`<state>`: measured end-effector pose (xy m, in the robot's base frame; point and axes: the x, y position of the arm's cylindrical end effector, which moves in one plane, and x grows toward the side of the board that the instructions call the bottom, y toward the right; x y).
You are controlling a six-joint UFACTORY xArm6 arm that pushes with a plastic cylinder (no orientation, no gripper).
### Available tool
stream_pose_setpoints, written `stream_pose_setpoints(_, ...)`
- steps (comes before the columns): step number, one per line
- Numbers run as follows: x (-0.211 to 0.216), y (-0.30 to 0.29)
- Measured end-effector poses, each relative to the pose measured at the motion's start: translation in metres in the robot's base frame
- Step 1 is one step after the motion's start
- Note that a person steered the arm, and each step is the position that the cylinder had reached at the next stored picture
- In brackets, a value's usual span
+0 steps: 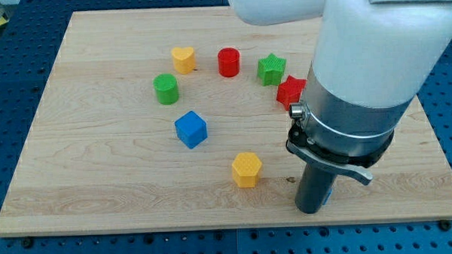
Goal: Move the blue triangle right to the yellow hexagon
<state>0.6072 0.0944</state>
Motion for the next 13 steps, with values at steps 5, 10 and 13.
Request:
stream_pose_setpoints(5, -0.026, 0.068)
stream_pose_setpoints(10, -0.046, 0.062)
stream_pose_setpoints(13, -0.003, 0.075)
